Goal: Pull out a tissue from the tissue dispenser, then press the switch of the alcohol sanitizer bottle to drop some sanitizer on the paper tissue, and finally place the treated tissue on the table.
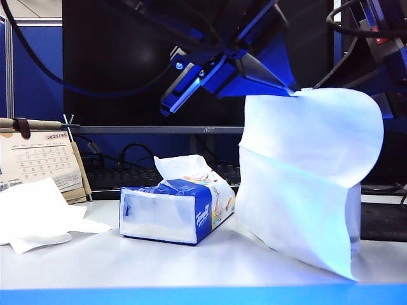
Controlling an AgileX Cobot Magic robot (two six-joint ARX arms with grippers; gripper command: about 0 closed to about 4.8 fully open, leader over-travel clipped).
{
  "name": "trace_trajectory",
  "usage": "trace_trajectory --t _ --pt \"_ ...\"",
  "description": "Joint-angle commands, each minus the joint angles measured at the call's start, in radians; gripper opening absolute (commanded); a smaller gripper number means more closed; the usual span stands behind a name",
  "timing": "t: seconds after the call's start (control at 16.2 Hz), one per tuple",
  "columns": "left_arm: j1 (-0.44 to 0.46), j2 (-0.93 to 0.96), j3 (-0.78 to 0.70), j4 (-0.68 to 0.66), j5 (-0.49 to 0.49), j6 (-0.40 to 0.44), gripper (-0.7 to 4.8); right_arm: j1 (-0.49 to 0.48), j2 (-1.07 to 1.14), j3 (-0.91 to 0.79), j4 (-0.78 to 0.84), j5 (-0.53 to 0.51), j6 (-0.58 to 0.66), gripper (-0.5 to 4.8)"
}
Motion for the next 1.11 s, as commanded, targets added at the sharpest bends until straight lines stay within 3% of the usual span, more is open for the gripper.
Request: trace_trajectory --t 0.06,0.43,0.62,0.86,1.11 --pt "0.002 -0.002 0.001 0.111 0.023 0.036 -0.06 -0.001 -0.002 0.003 0.002 -0.035 -0.018 1.16" --pt "0.047 -0.002 -0.001 0.097 0.033 0.062 -0.06 -0.003 -0.029 0.003 -0.027 -0.031 -0.057 1.16" --pt "0.078 -0.002 -0.004 0.099 0.085 0.058 -0.06 -0.007 -0.115 0.003 -0.076 -0.031 -0.072 1.16" --pt "0.079 -0.002 -0.067 0.314 0.086 0.009 -0.06 -0.032 -0.272 0.003 -0.108 0.08 -0.084 1.06" --pt "0.082 -0.002 -0.121 0.39 0.05 -0.008 -0.06 -0.045 -0.272 0.003 -0.142 0.128 -0.114 1.06"
